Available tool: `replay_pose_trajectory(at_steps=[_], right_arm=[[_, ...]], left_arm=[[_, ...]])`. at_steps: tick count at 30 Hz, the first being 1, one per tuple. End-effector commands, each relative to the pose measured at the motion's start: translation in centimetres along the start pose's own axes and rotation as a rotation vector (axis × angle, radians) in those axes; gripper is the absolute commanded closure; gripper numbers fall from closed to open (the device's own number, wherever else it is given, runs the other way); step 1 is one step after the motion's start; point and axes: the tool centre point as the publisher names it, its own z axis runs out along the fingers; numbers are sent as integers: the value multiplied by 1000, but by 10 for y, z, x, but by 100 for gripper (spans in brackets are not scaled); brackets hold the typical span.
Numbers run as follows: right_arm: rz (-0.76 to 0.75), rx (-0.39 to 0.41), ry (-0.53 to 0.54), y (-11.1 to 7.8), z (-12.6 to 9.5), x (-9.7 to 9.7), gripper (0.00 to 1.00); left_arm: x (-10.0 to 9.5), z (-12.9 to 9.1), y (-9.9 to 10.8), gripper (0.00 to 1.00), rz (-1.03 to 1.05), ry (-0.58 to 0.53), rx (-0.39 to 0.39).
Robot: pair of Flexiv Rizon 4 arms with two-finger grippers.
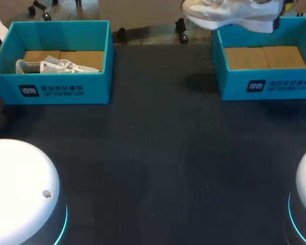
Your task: Take the shoe out of the shoebox, open the shoe tongue, remove and reinsert the insole, then place the shoe into the shoebox
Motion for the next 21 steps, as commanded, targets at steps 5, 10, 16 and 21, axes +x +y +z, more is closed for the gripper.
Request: replay_pose_trajectory(at_steps=[5, 10, 16, 21], right_arm=[[42, -111, 9, -104, 0, 36, 100], [76, -128, -2, -148, 5, 56, 100], [68, -124, 17, -188, 14, 77, 100], [29, -113, 67, -215, 27, 86, 100]], left_arm=[[0, 0, -1, 0, 0, 2, -2], [0, 0, -1, 0, 0, 2, -2], [0, 0, -1, 0, 0, 2, -2], [0, 0, -1, 0, 0, 2, -2]])
